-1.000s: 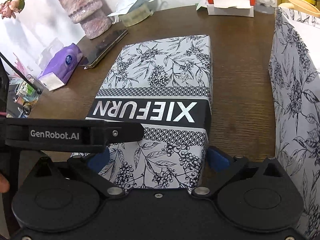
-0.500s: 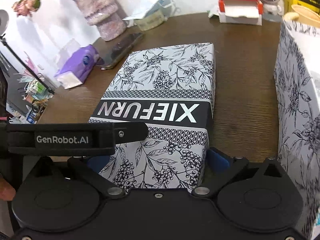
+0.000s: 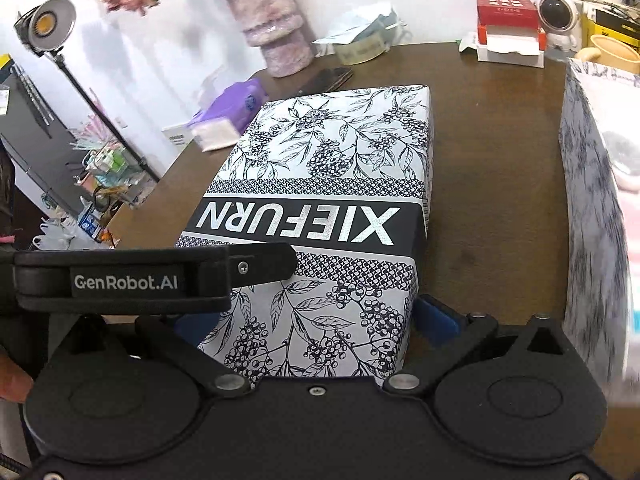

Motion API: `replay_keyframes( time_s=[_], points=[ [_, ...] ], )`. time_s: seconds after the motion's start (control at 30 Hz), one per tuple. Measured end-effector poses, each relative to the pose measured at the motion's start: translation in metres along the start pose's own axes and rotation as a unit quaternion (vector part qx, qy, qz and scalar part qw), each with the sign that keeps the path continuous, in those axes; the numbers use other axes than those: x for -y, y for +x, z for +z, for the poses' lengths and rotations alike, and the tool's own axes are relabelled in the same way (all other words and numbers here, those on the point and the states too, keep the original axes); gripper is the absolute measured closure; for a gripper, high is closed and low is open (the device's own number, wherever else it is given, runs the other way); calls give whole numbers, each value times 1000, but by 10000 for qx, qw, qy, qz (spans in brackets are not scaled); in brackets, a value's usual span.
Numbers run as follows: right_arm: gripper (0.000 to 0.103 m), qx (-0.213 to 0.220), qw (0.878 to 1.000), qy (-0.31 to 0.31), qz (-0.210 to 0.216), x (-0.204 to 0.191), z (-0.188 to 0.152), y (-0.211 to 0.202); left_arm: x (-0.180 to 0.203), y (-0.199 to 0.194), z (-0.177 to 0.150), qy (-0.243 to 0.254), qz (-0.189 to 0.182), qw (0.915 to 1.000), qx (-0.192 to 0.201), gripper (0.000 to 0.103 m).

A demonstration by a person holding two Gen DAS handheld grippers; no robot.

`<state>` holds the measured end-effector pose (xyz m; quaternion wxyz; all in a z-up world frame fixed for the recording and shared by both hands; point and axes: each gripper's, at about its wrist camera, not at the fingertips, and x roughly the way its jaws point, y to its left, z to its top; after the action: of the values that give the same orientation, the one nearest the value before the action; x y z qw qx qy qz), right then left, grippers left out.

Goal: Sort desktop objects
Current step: 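Lift the XIEFURN lid with both tools toward the open floral box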

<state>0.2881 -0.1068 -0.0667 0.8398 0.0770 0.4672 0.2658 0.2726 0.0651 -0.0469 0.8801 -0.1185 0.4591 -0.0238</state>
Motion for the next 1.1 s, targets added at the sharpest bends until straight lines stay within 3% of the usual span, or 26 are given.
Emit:
replay_keyframes(
  time_s=[0.5, 1.1],
  points=[
    [0, -51, 9996, -255, 81, -43, -83, -69, 9, -82, -91, -199, 116, 9997, 95, 0],
    [0, -59, 9998, -207, 55, -14, -169, -148, 73, -121, -187, -211, 15, 9998, 71, 0]
  ],
)
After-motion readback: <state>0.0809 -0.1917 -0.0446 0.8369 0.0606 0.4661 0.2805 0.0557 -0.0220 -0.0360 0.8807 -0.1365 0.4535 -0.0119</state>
